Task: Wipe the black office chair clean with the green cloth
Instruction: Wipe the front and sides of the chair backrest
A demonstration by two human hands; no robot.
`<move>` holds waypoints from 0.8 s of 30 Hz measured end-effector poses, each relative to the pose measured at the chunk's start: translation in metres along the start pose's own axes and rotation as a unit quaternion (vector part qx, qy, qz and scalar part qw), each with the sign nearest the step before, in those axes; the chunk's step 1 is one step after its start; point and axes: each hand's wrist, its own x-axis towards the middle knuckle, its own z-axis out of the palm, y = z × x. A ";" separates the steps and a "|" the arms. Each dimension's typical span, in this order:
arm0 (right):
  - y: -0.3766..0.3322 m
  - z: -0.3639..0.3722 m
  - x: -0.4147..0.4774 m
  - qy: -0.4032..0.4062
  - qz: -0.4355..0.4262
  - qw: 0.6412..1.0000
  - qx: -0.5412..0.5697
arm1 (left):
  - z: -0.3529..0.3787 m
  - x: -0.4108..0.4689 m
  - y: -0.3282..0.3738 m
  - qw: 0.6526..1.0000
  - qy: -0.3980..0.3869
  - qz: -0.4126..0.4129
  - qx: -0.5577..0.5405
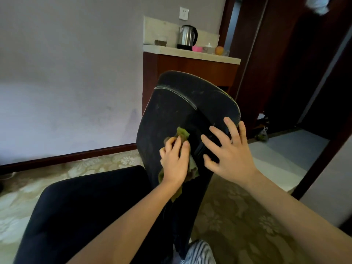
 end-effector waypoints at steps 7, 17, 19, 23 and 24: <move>0.003 0.013 -0.003 -0.008 -0.022 1.000 0.009 | 0.012 0.019 0.030 0.983 -0.004 0.169 -0.075; 0.017 0.051 0.004 -0.034 -0.029 0.992 0.122 | 0.018 0.048 -0.022 0.993 0.030 0.116 -0.016; 0.021 0.060 0.006 -0.034 -0.023 0.987 0.156 | 0.017 0.038 -0.045 0.996 0.036 0.076 -0.022; 0.024 0.075 0.008 -0.011 -0.019 0.983 0.180 | 0.018 0.016 -0.063 0.999 0.020 0.027 -0.020; 0.025 0.077 0.008 -0.001 -0.023 0.983 0.180 | 0.019 0.016 -0.058 0.999 0.022 0.029 -0.031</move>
